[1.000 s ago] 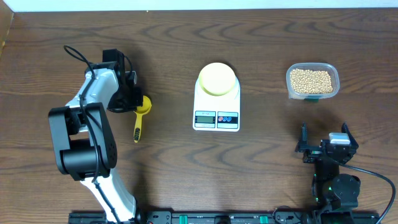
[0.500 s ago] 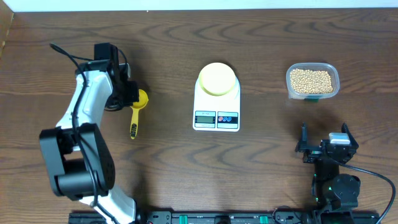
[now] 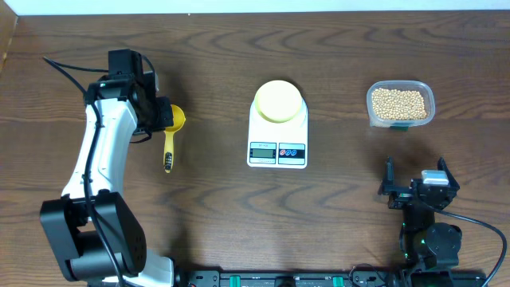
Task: Scoop item into bowl and weigh 50g on scale
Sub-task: 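Close the left gripper on the scoop and lift it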
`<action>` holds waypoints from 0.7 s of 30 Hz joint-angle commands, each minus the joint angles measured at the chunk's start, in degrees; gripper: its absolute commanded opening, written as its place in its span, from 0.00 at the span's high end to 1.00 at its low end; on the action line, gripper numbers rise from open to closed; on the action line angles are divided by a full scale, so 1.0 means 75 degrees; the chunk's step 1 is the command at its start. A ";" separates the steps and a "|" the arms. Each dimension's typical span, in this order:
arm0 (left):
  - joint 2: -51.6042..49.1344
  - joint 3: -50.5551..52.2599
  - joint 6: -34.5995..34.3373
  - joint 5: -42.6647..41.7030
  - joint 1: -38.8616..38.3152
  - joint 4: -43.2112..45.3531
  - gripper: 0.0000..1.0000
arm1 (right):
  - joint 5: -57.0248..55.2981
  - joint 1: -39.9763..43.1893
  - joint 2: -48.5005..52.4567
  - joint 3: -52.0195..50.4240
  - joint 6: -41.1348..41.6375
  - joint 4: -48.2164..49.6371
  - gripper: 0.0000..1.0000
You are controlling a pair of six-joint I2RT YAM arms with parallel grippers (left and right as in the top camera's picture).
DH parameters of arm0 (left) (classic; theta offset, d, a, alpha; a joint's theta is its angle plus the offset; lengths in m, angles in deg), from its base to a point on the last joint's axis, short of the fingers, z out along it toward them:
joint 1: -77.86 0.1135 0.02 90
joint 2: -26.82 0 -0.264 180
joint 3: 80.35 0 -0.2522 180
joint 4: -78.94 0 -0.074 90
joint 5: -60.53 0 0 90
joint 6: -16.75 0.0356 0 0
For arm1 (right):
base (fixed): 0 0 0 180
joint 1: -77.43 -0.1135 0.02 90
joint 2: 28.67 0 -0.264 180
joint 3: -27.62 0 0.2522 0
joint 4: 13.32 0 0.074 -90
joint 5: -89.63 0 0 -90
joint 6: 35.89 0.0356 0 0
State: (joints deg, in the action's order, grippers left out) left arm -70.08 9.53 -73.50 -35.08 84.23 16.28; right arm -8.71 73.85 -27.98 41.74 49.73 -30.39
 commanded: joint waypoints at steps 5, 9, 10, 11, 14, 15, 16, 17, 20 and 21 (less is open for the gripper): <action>0.0181 0.0052 -0.0125 0.0096 0.0038 -0.0102 0.92 | -0.0009 -0.0020 -0.0055 -0.0006 0.0090 -0.0035 0.01; 0.0181 0.0050 -0.0128 0.0096 0.0023 -0.0102 0.92 | -0.0009 -0.0020 -0.0055 -0.0006 0.0090 -0.0035 0.01; 0.0184 0.0052 -0.0128 0.0096 0.0023 -0.0102 0.92 | -0.0009 -0.0020 -0.0055 -0.0006 0.0090 -0.0035 0.01; 0.0192 0.0052 -0.0128 0.0096 0.0015 -0.0102 0.92 | -0.0009 -0.0023 -0.0055 -0.0006 0.0090 -0.0032 0.01; 0.0210 0.0050 -0.0198 0.0090 0.0003 -0.0087 0.92 | -0.0009 -0.0023 -0.0055 -0.0006 0.0090 -0.0035 0.01; 0.0213 0.0050 -0.0221 0.0090 0.0000 -0.0070 0.92 | -0.0009 -0.0020 -0.0055 -0.0006 0.0090 -0.0035 0.01; 0.0216 0.0050 -0.0291 0.0090 0.0003 -0.0061 0.92 | -0.0009 -0.0023 -0.0055 -0.0006 0.0090 -0.0035 0.01; 0.0216 0.0050 -0.0332 0.0090 0.0003 -0.0047 0.92 | -0.0009 -0.0020 -0.0055 -0.0006 0.0090 -0.0035 0.01; 0.0245 0.0050 -0.0356 -0.0055 0.0000 -0.0038 0.92 | -0.0009 -0.0023 -0.0055 -0.0006 0.0090 -0.0035 0.01; 0.0262 0.0050 -0.0356 -0.0114 -0.0003 -0.0038 0.92 | -0.0009 -0.0020 -0.0055 -0.0006 0.0090 -0.0035 0.01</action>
State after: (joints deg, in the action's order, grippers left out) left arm -69.71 9.53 -75.00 -35.16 84.23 15.99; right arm -8.73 73.85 -27.98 41.74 49.73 -30.39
